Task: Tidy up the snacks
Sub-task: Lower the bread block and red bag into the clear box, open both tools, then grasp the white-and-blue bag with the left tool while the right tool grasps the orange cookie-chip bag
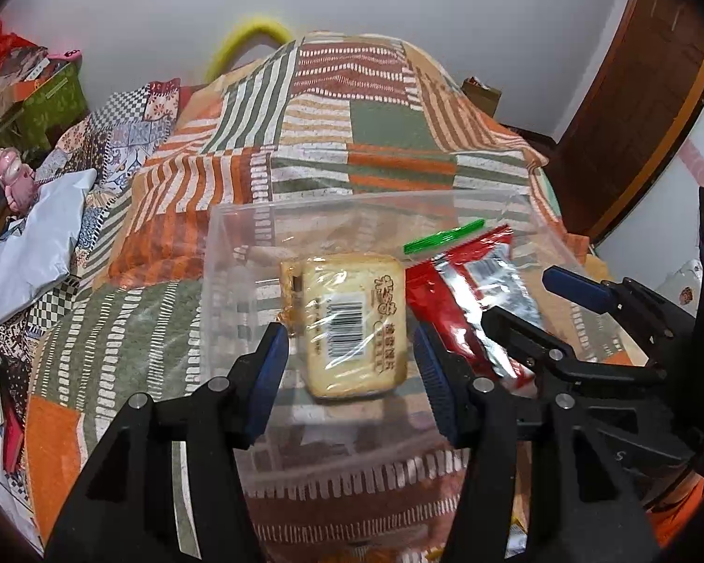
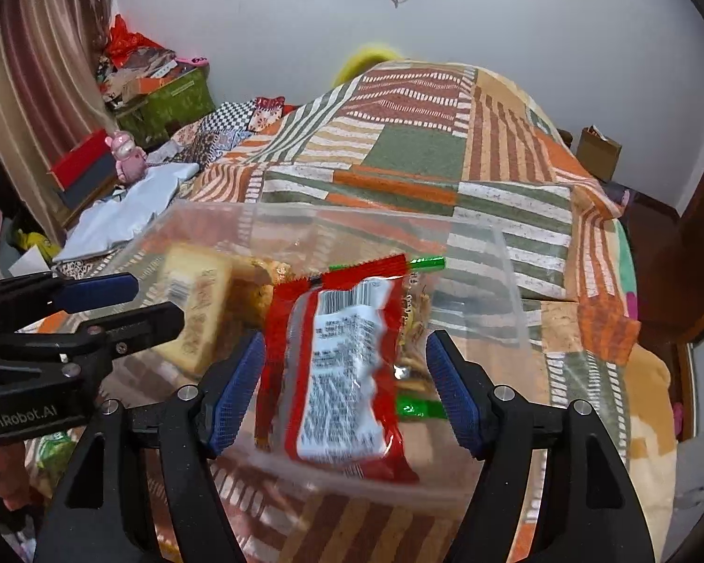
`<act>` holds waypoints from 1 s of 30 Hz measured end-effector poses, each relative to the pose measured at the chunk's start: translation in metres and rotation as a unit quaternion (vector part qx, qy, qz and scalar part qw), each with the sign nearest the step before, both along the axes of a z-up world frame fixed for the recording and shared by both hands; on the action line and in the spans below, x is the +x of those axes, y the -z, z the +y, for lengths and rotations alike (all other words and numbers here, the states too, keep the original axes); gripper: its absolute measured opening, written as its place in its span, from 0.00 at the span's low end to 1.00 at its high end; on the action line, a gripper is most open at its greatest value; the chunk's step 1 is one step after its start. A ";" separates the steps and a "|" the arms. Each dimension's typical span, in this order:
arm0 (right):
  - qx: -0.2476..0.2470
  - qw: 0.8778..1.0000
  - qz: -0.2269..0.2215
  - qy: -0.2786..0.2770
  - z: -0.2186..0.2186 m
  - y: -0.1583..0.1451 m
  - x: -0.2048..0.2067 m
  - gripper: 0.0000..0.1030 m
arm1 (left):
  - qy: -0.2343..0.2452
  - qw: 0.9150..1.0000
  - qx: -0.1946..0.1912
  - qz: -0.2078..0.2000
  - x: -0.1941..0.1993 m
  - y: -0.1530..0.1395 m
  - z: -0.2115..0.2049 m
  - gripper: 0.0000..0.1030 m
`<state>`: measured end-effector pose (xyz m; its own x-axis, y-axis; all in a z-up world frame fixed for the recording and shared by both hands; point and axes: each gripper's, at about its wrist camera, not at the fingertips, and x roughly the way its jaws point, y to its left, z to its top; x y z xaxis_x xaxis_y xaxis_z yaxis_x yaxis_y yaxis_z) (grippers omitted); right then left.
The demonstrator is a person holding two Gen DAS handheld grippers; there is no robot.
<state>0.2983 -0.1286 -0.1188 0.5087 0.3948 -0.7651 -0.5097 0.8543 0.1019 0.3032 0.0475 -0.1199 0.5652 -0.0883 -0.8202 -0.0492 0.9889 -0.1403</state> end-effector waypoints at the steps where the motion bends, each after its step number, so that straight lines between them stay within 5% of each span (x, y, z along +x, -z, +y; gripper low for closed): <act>1: 0.003 1.000 -0.005 0.001 -0.002 -0.005 -0.004 0.66 | 0.001 1.000 -0.002 -0.004 -0.004 -0.004 0.000 0.54; 7: 0.020 0.999 -0.040 -0.004 -0.015 -0.035 -0.036 0.67 | 0.001 0.999 0.004 -0.040 -0.040 -0.033 0.002 0.65; 16: 0.039 0.996 -0.081 -0.019 -0.025 -0.061 -0.099 0.70 | 0.014 0.997 0.018 -0.070 -0.115 -0.058 0.004 0.66; 30: 0.053 0.995 -0.078 -0.025 -0.029 -0.045 -0.178 0.74 | 0.011 0.998 0.012 -0.061 -0.209 -0.029 0.012 0.76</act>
